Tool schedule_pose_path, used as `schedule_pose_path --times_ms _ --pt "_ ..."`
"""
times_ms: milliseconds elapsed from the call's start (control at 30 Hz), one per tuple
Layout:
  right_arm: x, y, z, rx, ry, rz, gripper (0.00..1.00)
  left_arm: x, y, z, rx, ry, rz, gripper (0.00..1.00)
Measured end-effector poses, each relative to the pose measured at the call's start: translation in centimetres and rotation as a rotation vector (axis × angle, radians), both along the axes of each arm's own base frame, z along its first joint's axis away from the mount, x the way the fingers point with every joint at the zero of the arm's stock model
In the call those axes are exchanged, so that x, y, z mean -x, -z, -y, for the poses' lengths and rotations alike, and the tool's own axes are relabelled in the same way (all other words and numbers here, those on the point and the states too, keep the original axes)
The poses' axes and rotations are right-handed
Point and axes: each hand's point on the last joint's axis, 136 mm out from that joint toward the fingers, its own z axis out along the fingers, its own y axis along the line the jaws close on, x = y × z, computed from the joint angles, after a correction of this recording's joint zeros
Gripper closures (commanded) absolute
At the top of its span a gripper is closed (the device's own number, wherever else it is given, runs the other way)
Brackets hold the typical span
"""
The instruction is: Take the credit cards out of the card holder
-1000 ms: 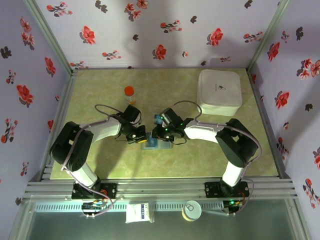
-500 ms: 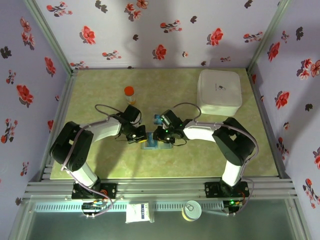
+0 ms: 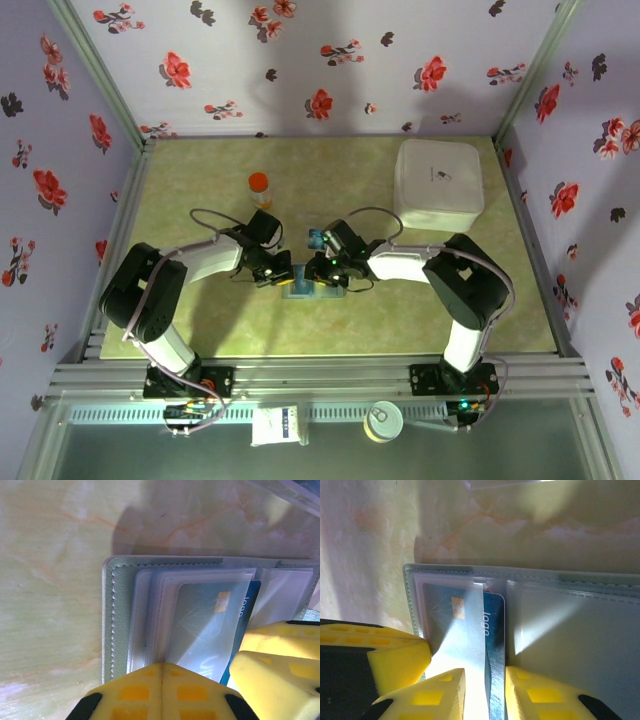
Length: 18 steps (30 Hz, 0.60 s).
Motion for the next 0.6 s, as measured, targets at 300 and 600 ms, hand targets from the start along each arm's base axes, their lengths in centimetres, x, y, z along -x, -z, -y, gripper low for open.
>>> schedule_pose_path --times_ms 300,600 --pt "0.12 0.18 -0.02 -0.029 0.012 -0.004 0.80 0.00 0.00 0.00 0.000 0.000 0.000 1.00" --pt "0.06 -0.22 0.35 -0.055 0.029 0.008 0.87 0.00 0.01 -0.01 -0.001 0.000 0.000 1.00"
